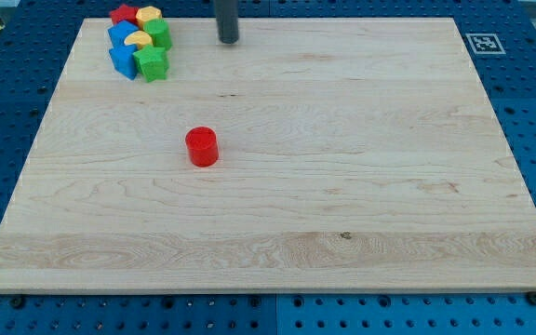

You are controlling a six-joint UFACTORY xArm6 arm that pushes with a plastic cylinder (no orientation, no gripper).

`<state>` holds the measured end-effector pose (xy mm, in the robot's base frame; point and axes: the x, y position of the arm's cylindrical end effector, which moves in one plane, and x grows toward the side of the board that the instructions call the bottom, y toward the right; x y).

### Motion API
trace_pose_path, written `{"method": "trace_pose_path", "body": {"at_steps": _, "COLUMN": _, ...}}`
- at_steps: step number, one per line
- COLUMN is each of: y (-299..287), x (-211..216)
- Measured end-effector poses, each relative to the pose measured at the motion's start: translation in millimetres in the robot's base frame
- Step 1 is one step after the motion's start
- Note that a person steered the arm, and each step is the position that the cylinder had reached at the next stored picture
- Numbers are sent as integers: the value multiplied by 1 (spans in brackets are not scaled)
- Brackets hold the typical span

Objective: Move the red circle to the top left of the board

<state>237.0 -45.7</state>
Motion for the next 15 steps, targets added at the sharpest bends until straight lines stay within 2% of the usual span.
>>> {"method": "trace_pose_path", "body": {"at_steps": 2, "y": 20, "x": 1}}
{"method": "trace_pose_path", "body": {"at_steps": 4, "y": 137, "x": 66}}
{"method": "trace_pose_path", "body": {"at_steps": 6, "y": 139, "x": 69}}
{"method": "trace_pose_path", "body": {"at_steps": 7, "y": 111, "x": 98}}
{"method": "trace_pose_path", "body": {"at_steps": 8, "y": 58, "x": 147}}
{"method": "trace_pose_path", "body": {"at_steps": 10, "y": -94, "x": 180}}
{"method": "trace_pose_path", "body": {"at_steps": 11, "y": -122, "x": 220}}
{"method": "trace_pose_path", "body": {"at_steps": 12, "y": -89, "x": 244}}
{"method": "trace_pose_path", "body": {"at_steps": 14, "y": 87, "x": 191}}
{"method": "trace_pose_path", "body": {"at_steps": 15, "y": 82, "x": 200}}
